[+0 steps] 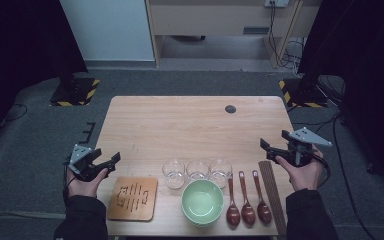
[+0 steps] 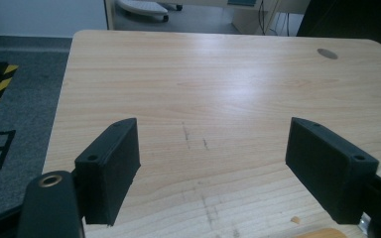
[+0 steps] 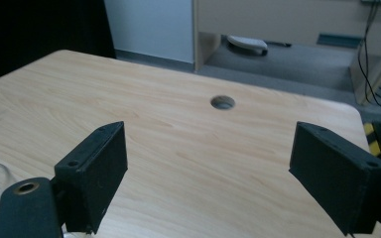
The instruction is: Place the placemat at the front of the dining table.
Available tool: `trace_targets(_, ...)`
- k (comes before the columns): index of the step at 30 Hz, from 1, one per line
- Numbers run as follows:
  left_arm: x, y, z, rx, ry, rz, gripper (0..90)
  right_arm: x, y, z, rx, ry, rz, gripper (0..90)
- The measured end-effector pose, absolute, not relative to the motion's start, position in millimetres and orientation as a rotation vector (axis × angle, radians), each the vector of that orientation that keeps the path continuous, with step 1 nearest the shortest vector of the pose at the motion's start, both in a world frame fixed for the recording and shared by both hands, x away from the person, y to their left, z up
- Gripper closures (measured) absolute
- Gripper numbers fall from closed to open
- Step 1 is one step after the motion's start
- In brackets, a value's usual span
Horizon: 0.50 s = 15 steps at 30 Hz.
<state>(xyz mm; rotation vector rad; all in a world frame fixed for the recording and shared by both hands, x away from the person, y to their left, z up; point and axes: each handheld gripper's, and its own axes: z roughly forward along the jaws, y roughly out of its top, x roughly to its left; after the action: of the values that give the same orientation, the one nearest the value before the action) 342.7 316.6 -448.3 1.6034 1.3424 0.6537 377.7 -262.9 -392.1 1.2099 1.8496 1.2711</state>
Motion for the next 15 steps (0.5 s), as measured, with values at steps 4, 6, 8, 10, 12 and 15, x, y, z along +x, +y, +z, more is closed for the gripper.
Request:
trace_targets(4, 341, 314, -445, 1.601, 1.325, 0.65, 20.4, 377, -246, -378, 1.161, 1.857, 1.306, 14.2)
trace_targets(6, 339, 313, -443, 1.605, 1.316, 0.655, 20.1, 378, -235, -370, 1.135, 1.871, 1.316, 14.1)
trace_targets(8, 338, 312, -443, 1.606, 1.313, 0.657, 19.9, 378, -228, -367, 1.113, 1.884, 1.313, 14.0)
trace_targets(10, 337, 311, -442, 1.608, 1.305, 0.657, 19.7, 378, -225, -366, 1.102, 1.887, 1.314, 13.9)
trace_targets(12, 335, 311, -442, 1.613, 1.301, 0.659, 19.6, 379, -218, -362, 1.087, 1.901, 1.318, 14.0)
trace_targets(15, 334, 309, -444, 1.629, 1.302, 0.648, 18.9, 379, -206, -355, 1.072, 1.916, 1.343, 13.9)
